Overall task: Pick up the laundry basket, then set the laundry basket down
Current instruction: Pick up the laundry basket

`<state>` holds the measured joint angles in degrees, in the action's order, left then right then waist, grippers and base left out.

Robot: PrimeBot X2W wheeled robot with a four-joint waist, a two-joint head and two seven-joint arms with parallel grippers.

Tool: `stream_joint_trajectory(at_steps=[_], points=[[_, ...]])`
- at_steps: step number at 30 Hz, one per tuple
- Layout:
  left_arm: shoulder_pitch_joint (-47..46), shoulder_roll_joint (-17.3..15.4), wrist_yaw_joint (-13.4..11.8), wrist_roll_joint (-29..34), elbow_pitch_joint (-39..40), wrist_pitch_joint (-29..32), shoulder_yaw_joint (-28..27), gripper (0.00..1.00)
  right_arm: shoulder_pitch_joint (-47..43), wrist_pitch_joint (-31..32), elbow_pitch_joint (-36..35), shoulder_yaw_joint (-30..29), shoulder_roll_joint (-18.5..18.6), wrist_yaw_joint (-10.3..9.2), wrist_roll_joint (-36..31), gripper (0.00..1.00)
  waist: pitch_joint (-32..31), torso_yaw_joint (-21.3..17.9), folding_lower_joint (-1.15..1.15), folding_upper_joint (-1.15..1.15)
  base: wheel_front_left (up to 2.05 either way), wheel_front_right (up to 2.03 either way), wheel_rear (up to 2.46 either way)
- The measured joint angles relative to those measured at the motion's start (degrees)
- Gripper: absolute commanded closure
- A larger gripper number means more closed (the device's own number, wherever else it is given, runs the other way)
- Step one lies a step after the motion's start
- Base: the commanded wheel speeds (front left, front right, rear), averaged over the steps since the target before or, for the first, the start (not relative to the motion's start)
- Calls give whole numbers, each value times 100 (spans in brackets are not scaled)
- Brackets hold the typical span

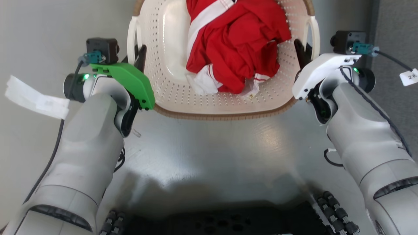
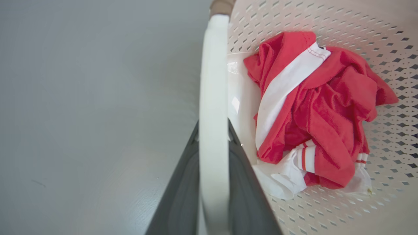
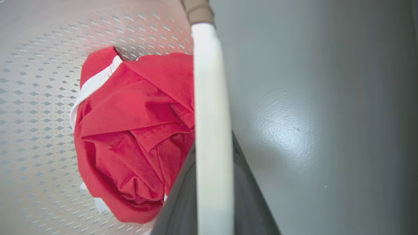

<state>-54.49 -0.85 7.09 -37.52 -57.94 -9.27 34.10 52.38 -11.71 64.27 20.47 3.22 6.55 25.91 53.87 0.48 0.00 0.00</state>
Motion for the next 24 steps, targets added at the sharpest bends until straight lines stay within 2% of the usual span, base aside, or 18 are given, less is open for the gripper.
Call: stream_joint_trajectory(at_steps=[11,24], points=[[348,8,2,-430,-148,38,298,100,-244,0,240,366,-14,48,186,100,-658,-83,0,0,0,0,0],[817,12,5,-867,-460,282,415,100,-714,554,76,951,-22,46,854,100,-1684,-234,0,0,0,0,0]])
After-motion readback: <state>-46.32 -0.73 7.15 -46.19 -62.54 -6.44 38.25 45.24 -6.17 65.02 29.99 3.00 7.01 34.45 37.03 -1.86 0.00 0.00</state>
